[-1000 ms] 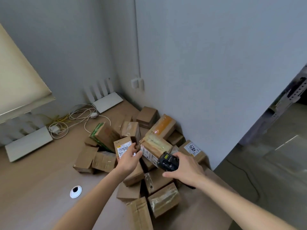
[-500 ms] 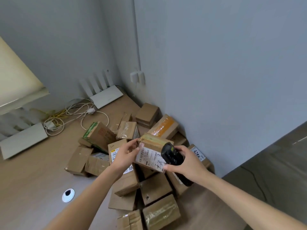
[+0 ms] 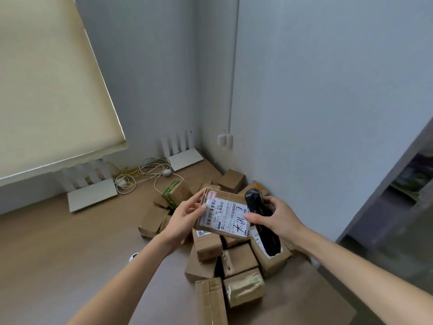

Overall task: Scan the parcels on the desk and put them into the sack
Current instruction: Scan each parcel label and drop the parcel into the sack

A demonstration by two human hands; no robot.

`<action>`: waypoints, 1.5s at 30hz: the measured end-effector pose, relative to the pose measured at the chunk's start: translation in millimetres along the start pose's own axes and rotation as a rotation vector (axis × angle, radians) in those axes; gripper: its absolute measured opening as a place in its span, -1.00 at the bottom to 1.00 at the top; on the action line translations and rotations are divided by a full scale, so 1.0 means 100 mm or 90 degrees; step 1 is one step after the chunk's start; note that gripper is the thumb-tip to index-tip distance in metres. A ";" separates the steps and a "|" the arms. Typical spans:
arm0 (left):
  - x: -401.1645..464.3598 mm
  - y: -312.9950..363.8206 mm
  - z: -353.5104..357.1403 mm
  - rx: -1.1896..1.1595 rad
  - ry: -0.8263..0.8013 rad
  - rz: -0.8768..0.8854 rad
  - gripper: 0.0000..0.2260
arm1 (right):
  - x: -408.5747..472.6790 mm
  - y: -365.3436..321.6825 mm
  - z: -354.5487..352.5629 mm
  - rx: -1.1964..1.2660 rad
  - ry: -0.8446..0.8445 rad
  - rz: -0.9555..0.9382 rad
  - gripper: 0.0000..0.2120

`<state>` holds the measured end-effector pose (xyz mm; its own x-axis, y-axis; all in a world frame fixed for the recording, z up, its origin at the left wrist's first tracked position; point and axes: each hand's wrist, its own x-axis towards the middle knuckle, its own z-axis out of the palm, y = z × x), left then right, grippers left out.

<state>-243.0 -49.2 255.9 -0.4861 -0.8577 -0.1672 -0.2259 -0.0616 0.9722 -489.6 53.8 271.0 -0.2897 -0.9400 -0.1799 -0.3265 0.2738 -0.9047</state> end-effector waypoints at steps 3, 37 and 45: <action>-0.52 0.11 -0.12 -0.018 -0.038 0.011 -0.60 | -0.37 -0.19 0.13 0.008 0.011 -0.014 -0.24; -3.00 0.49 -1.26 0.209 0.302 -0.015 -0.56 | -2.17 -1.74 1.06 -0.742 -0.022 -0.390 -0.28; -3.23 0.51 -1.18 0.182 0.338 -0.014 -0.58 | -2.24 -1.77 1.06 -0.722 -0.045 -0.418 -0.30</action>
<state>2.1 164.6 378.6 -0.0079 -0.9999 -0.0115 -0.4853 -0.0062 0.8743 -271.9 194.3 430.9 0.2479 -0.9619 0.1156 -0.9680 -0.2508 -0.0110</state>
